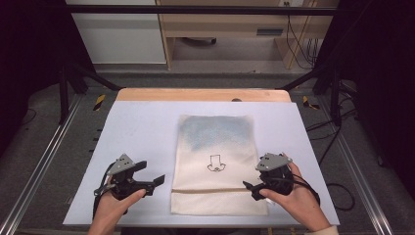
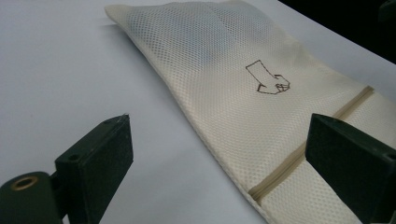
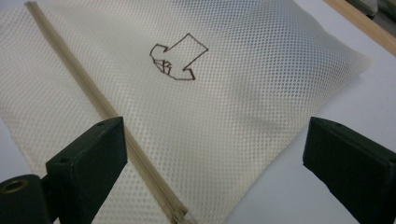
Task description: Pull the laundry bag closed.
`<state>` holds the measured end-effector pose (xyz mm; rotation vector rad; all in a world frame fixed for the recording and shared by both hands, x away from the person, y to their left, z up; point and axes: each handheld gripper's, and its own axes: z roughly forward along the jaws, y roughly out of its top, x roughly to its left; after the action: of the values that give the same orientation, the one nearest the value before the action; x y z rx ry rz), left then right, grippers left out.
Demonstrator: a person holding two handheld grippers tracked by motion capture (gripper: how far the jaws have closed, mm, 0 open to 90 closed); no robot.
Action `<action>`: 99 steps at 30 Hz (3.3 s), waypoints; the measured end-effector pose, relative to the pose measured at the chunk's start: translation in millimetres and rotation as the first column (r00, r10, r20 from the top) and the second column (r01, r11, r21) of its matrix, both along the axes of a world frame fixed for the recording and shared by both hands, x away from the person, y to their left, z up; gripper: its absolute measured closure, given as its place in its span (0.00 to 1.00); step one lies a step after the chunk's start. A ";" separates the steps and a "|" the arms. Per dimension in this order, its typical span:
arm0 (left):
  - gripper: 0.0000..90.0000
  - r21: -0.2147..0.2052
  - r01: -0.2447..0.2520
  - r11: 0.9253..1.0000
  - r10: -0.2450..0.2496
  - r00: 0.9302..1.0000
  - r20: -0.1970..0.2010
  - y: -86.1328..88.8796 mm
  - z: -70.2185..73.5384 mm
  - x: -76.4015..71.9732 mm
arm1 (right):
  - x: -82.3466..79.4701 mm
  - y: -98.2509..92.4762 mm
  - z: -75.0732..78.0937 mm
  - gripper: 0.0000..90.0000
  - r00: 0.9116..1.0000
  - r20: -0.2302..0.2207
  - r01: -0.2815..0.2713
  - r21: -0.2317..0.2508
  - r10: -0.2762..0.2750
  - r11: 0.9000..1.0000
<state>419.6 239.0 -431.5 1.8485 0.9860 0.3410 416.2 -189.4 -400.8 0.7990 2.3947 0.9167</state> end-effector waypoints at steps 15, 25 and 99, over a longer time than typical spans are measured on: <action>0.05 0.027 -0.070 0.997 0.068 0.996 0.059 13.0 22.6 24.9 | 18.9 15.3 18.5 0.08 0.991 0.069 0.100 0.144 -0.110 0.985; 0.05 0.048 -0.110 0.993 0.104 0.988 0.114 22.1 31.1 36.9 | 33.8 11.2 29.2 0.08 0.973 0.092 0.185 0.243 -0.213 0.952; 0.04 0.171 -0.253 0.952 0.217 0.955 0.204 104.3 -23.4 57.9 | 38.2 -108.8 -34.7 0.08 0.852 0.082 0.474 0.298 -0.518 0.828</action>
<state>477.5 343.3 -454.9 1.8358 1.0778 0.7638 454.5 -298.2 -435.5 1.3221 1.8007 1.0402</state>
